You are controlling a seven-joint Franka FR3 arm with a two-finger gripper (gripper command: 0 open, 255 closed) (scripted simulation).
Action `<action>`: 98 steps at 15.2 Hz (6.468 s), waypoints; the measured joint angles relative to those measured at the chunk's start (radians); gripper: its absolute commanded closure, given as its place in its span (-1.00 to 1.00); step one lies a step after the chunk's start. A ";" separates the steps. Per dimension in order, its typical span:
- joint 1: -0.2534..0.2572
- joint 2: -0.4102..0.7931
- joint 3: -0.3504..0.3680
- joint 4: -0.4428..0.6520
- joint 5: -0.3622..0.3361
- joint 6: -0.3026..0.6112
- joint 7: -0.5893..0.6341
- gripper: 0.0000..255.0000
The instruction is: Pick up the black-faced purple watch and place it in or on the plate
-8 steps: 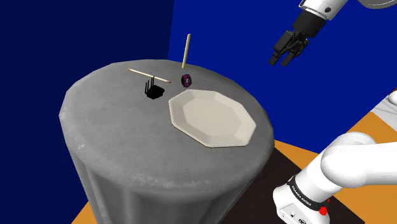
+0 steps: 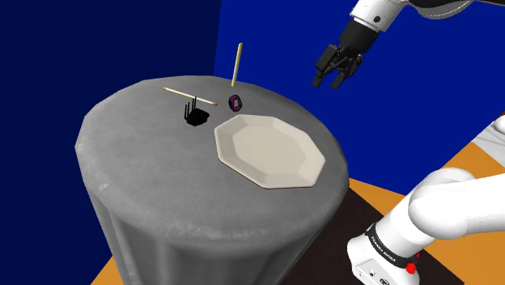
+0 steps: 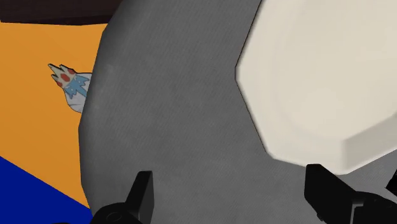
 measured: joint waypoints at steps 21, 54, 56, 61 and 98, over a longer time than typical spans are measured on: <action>0.007 0.579 0.303 0.271 -0.086 0.330 0.417 -1.00; 0.019 0.767 0.318 0.441 -0.115 0.274 0.490 -1.00; 0.022 0.775 0.319 0.434 -0.119 0.289 0.494 -1.00; 0.021 0.775 0.318 0.430 -0.119 0.293 0.492 -1.00; 0.032 0.437 0.311 0.305 0.034 0.111 0.467 1.00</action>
